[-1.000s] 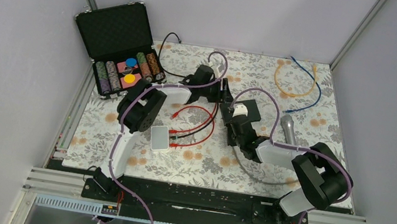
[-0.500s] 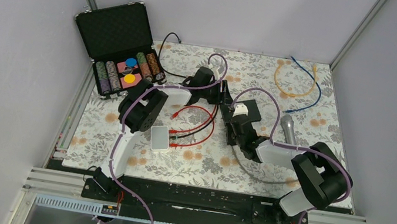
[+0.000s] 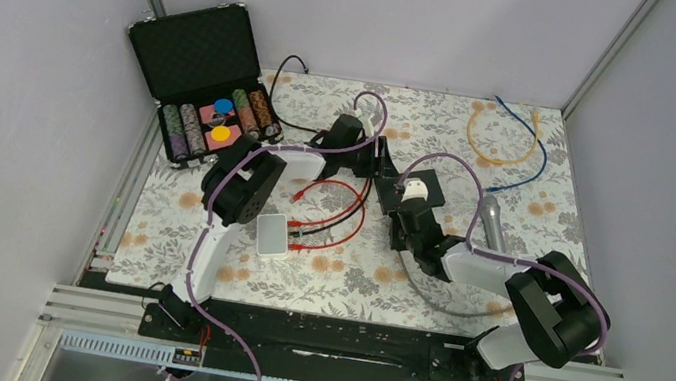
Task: Insert the plug into the switch port
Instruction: Insert the connector into the switch port.
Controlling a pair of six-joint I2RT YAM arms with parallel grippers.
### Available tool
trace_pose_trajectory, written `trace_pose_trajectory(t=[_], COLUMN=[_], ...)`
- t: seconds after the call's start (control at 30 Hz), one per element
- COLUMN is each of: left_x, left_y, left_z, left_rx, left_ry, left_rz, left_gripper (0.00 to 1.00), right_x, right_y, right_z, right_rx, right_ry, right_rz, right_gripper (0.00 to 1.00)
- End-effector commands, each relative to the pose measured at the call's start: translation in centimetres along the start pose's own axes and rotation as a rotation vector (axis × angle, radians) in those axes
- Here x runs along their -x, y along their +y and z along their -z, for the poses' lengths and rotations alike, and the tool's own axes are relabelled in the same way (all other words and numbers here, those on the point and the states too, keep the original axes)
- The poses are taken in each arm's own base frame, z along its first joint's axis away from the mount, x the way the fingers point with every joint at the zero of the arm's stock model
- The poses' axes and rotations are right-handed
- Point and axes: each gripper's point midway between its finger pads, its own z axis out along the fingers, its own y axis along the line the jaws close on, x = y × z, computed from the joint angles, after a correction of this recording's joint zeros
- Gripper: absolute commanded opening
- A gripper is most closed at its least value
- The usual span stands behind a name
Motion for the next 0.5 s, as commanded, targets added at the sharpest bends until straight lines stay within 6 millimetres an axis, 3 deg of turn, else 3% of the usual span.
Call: trace_pose_trajectory(t=[0.0,0.27,0.47], left_x=[-1.2,-2.3,-2.4], left_y=[0.3,-0.3,-0.4], left_z=[-0.1,0.2,0.1], left_rx=[-0.007,-0.027,-0.030], left_ry=[0.023,0.030,0.030], left_rz=[0.007,0.016,0.011], left_gripper=[0.55,0.55,0.55], right_x=[2.2,3.5,4.3], right_y=[0.4,0.3,-0.4], right_z=[-0.6,-1.5,-0.9], right_rx=[-0.001,-0.023,-0.044], right_ry=[-0.059,-0.086,-0.133], right_rz=[-0.034,-0.060,-0.090], right_gripper=[0.00,0.00,0.00])
